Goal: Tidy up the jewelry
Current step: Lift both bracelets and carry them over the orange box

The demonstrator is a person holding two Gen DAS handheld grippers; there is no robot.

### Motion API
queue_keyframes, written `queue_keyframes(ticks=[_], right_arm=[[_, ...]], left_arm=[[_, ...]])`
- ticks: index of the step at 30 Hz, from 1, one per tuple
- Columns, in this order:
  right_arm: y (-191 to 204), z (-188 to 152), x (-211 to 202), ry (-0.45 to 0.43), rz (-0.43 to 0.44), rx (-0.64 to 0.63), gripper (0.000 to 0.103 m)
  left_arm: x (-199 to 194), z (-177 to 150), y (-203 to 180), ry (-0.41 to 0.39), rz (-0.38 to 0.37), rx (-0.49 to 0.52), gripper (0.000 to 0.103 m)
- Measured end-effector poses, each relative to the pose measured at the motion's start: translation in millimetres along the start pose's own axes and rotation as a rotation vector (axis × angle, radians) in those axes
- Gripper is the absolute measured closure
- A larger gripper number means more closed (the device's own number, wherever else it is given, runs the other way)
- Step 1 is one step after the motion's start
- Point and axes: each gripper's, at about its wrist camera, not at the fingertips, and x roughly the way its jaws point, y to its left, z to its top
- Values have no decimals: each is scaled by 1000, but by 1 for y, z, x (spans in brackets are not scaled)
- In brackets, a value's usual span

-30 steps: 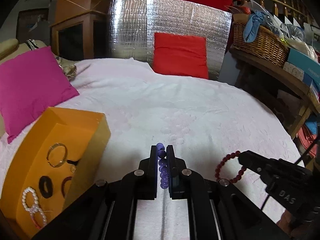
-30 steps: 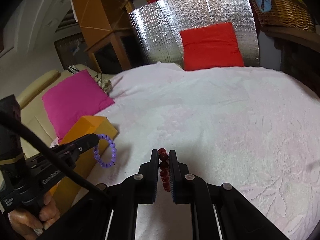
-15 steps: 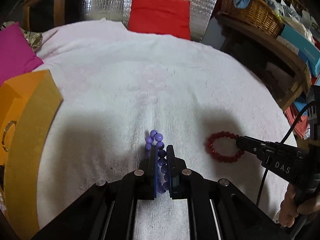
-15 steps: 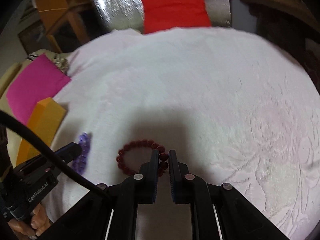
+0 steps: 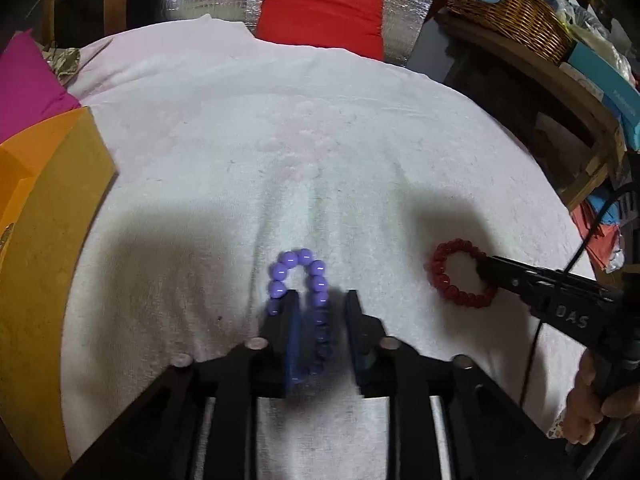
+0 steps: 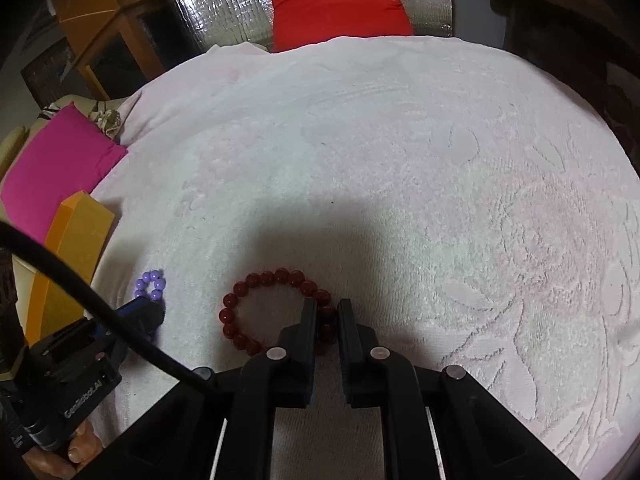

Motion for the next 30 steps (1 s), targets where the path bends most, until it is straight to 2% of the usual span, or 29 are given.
queue_keyframes(ticks=[1, 5, 7, 8, 13, 19, 26, 30], right_arm=[[1, 0, 0, -2, -3, -5, 90], [3, -1, 1, -22, -11, -30, 90], [4, -1, 2, -29, -15, -42, 92], [5, -2, 2, -36, -18, -48, 92], [2, -1, -7, -61, 0, -33, 92], [3, 3, -30, -147, 66, -20, 92], [19, 2, -57, -255, 165, -43, 92], [33, 0, -63, -283, 205, -63, 92]], left_arm=[[0, 0, -3, 0, -1, 9, 69], [1, -1, -8, -3, 16, 40, 70], [1, -1, -5, -5, 20, 36, 90], [1, 0, -3, -3, 19, 30, 93], [-6, 5, 0, -42, 35, 14, 94], [-33, 10, 4, -119, 18, -8, 94], [-69, 9, 4, -204, 14, -23, 94], [-87, 9, 9, -249, 22, -38, 94]])
